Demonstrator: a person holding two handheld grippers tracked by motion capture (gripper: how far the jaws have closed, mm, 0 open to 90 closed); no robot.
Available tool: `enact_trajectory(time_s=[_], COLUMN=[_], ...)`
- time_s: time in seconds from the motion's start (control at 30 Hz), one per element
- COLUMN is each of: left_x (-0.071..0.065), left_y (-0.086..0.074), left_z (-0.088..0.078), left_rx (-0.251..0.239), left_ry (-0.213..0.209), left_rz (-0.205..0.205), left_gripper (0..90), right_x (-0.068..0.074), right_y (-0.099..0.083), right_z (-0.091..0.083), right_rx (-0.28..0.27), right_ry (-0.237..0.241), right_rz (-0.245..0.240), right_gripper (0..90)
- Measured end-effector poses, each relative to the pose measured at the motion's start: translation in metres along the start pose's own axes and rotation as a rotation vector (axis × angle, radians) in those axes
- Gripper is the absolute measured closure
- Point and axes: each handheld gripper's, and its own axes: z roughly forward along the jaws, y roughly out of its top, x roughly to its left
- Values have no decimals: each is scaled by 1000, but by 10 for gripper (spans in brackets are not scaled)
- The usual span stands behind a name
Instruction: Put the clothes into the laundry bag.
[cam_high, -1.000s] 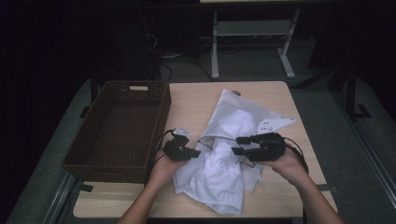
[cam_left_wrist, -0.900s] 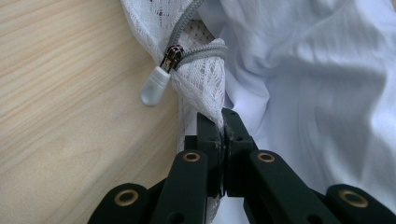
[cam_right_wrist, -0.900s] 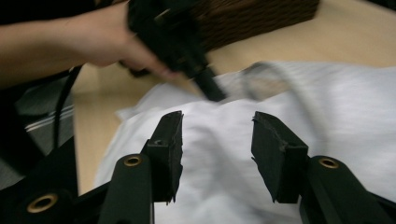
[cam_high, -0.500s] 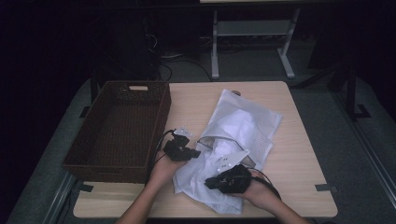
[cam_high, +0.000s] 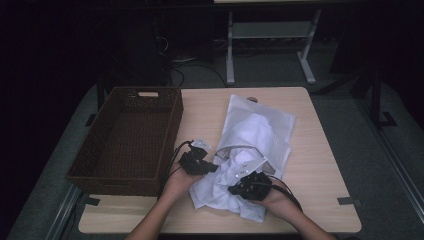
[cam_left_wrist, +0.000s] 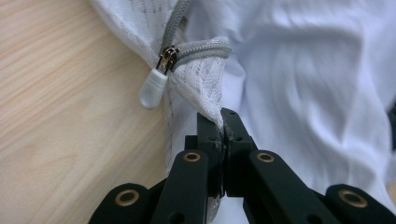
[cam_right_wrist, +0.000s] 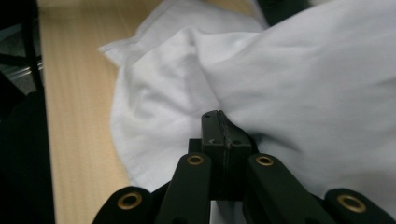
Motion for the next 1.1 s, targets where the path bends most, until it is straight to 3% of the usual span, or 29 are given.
enact_trajectory(time_s=[0.33, 0.47, 0.6, 0.7, 0.87, 1.0, 1.1], left_x=[-6, -10, -13, -13, -13, -13, -13], left_y=[2, 2, 2, 2, 2, 1, 1], left_z=[3, 7, 11, 11, 11, 12, 12], left_rx=[10, 18, 29, 30, 28, 30, 29], left_ry=[-15, -29, -33, -33, -32, -29, -31], left_rz=[32, 35, 44, 46, 45, 46, 42], left_gripper=[883, 883, 883, 883, 883, 882, 883], right_x=[-32, -57, -68, -63, -41, -25, -21], right_y=[-9, -17, -21, -18, -9, -5, -6], right_z=[-12, -27, -40, -53, -58, -38, -30], right_rx=[6, -7, -28, -70, -96, -35, -22], right_ry=[-91, -161, -171, -135, 2, 8, 4], right_rz=[62, 117, 152, 138, 60, -13, -42], right_gripper=[899, 899, 858, 762, 513, 398, 336])
